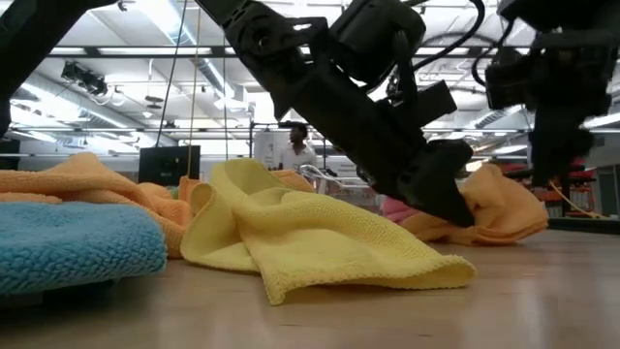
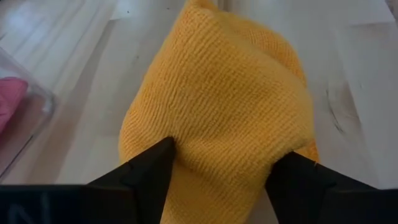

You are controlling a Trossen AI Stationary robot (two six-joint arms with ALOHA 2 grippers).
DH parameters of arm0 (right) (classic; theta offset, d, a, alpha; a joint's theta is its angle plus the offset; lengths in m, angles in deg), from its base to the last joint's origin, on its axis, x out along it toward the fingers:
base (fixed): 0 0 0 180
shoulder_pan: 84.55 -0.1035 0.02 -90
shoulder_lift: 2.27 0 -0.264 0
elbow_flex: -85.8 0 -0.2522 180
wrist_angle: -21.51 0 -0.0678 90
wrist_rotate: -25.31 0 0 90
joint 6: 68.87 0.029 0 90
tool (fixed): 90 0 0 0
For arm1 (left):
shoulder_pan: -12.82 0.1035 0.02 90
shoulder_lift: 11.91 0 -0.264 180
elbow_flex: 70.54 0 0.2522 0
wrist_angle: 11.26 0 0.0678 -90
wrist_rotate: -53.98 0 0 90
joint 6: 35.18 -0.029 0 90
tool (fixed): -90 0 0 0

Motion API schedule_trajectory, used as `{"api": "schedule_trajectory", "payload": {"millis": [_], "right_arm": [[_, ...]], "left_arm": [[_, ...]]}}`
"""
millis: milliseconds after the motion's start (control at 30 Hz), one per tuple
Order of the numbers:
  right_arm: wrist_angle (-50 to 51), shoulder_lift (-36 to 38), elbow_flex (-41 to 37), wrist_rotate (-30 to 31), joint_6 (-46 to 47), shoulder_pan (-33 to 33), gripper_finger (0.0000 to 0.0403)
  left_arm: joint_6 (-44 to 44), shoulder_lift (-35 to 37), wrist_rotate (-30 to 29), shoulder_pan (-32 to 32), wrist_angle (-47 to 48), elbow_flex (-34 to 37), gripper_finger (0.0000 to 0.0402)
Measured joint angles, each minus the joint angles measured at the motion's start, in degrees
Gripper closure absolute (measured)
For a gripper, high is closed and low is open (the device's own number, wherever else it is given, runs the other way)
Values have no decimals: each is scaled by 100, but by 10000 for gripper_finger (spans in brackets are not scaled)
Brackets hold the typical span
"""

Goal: Fold microfiber towels
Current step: Fold the right orange microfiber cloth

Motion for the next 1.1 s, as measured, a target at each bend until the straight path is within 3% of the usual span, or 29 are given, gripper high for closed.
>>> {"api": "schedule_trajectory", "payload": {"millis": [100,233,367,467,767,1100], "right_arm": [[-13,8,371,144,-1406,-163,171],[-655,-158,445,924,-3438,-759,176],[-716,-538,431,2017,-4692,-1371,178],[-780,-866,428,2442,-5208,-1642,176],[-883,-1915,428,2617,-5938,-1760,141],[-1436,-2635,428,3949,-7209,-1835,118]], "left_arm": [[-2,11,3,2,-65,0,171],[-2,28,142,31,-74,2,179],[24,31,299,76,-72,2,187],[72,33,412,79,-72,1,193],[94,37,452,77,-76,1,205],[192,39,455,127,-76,2,209]]}}
